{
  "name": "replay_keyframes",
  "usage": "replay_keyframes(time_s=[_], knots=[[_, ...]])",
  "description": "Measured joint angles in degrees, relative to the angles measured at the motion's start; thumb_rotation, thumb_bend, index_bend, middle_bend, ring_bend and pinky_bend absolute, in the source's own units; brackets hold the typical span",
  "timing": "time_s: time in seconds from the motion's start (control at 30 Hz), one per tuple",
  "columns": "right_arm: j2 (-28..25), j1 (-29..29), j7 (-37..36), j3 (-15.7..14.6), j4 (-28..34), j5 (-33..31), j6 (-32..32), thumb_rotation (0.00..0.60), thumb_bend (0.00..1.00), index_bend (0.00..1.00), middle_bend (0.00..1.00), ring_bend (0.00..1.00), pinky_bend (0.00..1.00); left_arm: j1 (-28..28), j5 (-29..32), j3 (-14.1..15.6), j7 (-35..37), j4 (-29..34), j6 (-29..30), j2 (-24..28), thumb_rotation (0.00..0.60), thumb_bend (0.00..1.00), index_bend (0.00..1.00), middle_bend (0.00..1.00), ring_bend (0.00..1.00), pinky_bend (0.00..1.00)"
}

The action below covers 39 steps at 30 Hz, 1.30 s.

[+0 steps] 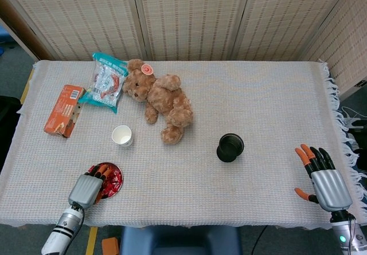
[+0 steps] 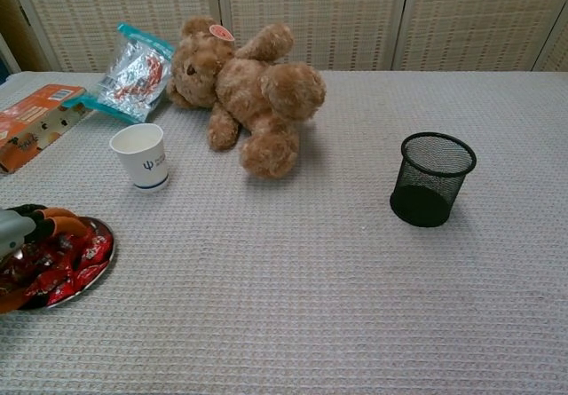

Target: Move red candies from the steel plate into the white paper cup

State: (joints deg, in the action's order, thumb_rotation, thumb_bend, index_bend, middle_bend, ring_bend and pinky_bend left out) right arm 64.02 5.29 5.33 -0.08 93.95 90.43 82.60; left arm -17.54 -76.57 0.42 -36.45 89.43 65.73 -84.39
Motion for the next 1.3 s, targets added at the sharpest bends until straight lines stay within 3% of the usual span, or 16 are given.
replay_keyframes(time_s=[0.37,1.0,1.3], knots=[[0.2,0.1,0.6,0.0,0.1,-0.4,-0.4,0.6,0.01,0.0,0.0,0.0,0.0,-0.6,-0.8,0.4,2.6,-2.5,0.3,-1.2,0.6,0.38,0.27,0.17,0.19,0.58],[0.1,0.2,0.9,0.1,0.4,-0.9,-1.0,0.6,0.01,0.0,0.0,0.0,0.0,-0.9,-3.3,1.1,6.0,-5.6,1.8,-2.5,0.6,0.38,0.46,0.28,0.31,0.72],[0.0,0.2,0.8,0.1,0.4,-1.0,-1.1,0.6,0.01,0.0,0.0,0.0,0.0,-1.0,-4.5,1.2,7.8,-6.3,2.5,-2.9,0.6,0.38,0.48,0.33,0.36,0.77]])
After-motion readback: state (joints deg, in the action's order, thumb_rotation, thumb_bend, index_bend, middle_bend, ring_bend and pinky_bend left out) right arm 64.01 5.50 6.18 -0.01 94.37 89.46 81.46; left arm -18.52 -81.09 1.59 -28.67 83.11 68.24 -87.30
